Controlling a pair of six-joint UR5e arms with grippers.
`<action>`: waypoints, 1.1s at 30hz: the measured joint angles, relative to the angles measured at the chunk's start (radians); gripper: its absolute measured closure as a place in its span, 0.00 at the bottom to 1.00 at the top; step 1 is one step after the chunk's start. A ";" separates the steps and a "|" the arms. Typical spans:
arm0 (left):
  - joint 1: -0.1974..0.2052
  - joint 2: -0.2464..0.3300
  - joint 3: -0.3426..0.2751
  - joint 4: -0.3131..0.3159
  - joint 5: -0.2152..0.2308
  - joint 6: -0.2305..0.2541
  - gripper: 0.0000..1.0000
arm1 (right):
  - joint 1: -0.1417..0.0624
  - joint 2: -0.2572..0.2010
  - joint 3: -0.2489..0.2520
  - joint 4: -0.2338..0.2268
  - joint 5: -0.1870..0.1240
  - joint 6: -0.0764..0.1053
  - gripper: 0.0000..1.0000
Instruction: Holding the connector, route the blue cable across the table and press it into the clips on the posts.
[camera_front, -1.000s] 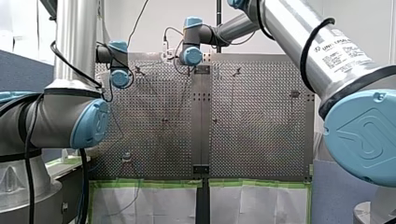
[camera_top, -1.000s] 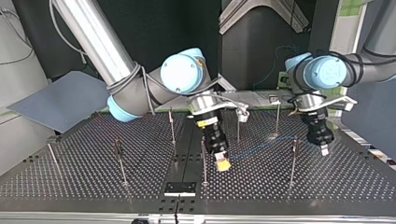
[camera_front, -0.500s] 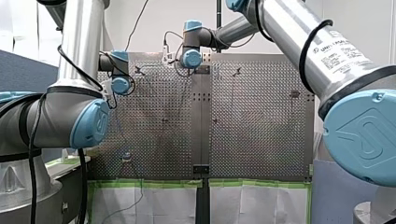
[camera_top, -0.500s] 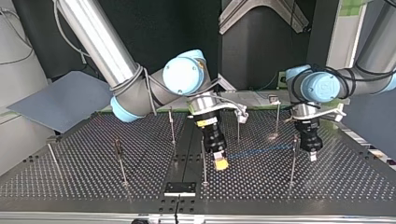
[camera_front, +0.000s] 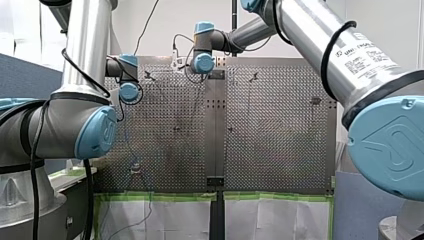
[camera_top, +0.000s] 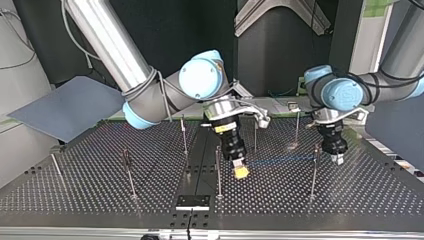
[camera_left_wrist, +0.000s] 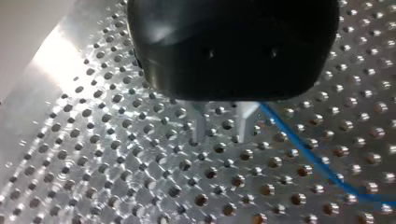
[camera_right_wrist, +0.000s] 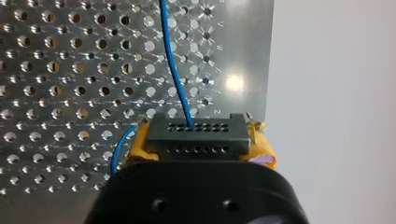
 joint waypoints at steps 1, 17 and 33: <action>-0.001 0.003 -0.004 -0.009 -0.002 -0.002 0.00 | 0.001 0.001 0.000 0.003 0.002 0.000 1.00; -0.003 0.121 -0.124 -0.139 0.046 -0.110 0.00 | 0.024 0.058 0.001 0.028 0.010 0.003 1.00; -0.017 0.262 -0.248 -0.214 0.161 -0.190 0.00 | 0.014 0.066 0.026 0.031 0.023 0.016 1.00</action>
